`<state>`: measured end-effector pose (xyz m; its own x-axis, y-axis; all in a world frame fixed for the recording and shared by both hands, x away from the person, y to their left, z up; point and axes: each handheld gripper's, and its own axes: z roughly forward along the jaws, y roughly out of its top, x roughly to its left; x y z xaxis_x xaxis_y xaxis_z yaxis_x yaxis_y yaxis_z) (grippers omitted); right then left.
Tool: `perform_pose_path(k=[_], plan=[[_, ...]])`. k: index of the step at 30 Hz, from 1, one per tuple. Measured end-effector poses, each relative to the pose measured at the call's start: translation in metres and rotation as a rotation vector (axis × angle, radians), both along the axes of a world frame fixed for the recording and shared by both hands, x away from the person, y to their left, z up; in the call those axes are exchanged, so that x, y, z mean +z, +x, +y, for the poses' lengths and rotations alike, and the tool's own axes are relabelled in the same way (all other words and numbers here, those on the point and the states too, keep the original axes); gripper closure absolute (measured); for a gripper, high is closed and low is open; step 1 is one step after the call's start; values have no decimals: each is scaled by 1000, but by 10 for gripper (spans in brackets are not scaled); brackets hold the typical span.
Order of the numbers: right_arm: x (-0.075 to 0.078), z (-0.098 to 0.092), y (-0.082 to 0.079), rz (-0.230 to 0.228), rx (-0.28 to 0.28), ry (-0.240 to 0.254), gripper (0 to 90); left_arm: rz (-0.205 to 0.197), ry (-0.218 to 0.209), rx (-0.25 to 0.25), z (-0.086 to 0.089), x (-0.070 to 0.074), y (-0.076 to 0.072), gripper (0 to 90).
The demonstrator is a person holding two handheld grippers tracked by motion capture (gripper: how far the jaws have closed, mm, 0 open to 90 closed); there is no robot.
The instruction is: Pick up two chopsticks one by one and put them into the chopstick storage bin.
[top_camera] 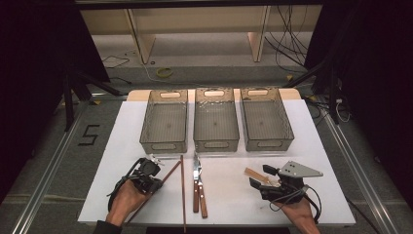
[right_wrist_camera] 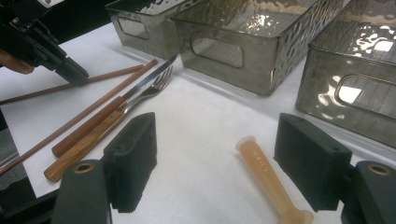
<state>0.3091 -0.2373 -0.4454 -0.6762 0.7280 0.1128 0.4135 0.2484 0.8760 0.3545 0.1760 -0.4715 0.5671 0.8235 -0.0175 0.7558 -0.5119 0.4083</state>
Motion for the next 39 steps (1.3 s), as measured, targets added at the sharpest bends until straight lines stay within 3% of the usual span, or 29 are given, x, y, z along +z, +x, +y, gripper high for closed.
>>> perform_pose_path(k=[13,25,39], plan=[[0,0,0,1,-1,4,305,-37,-17,-13,10,15,-3,840],[0,-1,1,2,-2,8,306,-77,-88,-31,18,39,-2,839],[0,-1,1,3,-6,13,305,-180,-135,-36,17,80,24,840]])
